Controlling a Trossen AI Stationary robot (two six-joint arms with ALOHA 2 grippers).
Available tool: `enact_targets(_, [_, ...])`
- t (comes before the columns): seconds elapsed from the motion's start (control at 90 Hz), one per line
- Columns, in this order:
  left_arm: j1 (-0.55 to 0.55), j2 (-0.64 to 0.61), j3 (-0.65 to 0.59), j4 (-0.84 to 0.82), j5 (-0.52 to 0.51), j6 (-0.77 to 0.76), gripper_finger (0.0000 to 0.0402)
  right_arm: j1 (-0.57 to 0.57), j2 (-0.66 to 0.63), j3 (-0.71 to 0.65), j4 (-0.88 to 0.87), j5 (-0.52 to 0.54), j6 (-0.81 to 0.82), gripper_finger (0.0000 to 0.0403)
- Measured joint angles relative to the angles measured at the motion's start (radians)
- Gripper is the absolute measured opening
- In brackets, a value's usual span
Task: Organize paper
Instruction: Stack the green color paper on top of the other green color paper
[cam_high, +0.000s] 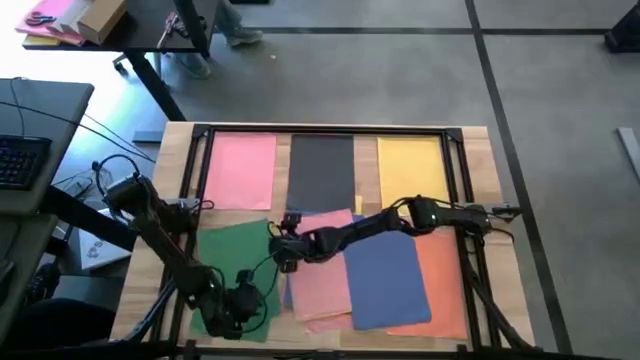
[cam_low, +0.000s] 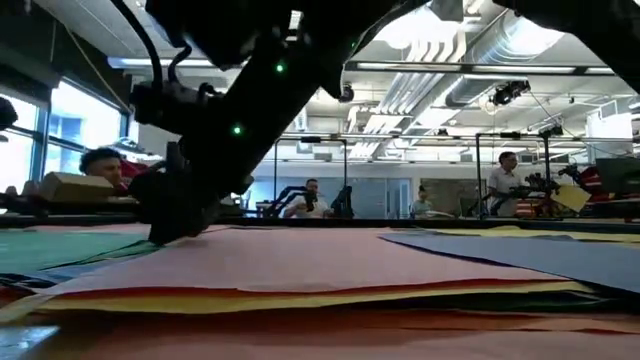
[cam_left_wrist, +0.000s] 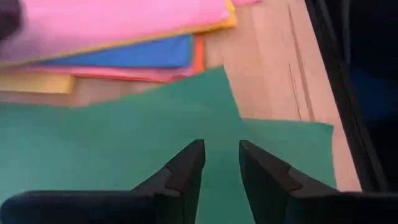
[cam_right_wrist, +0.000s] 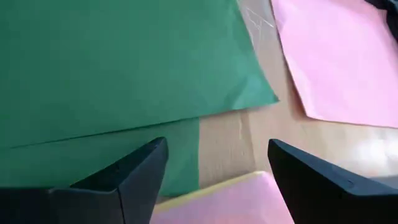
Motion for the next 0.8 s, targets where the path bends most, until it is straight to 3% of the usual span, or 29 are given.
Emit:
enact_targets(0.2, [-0.03,0.067,0.004,0.036,0.09,-0.083,0.0092,-0.018,0.016,0.003,0.041,0.002,-0.015,0.027])
enact_targets(0.4, [-0.078,0.047,0.015,0.021,0.194,-0.128,0.0092,-0.043,0.019,0.001,0.085,-0.01,-0.027,0.027])
enact_targets(0.633, [-0.082,-0.006,0.016,-0.02,0.112,-0.089,0.0092,-0.043,0.02,0.0,0.09,0.029,-0.072,0.027])
enact_targets(0.8, [-0.076,-0.008,0.016,-0.031,0.101,-0.08,0.0092,-0.027,0.009,0.039,-0.002,0.056,-0.105,0.027])
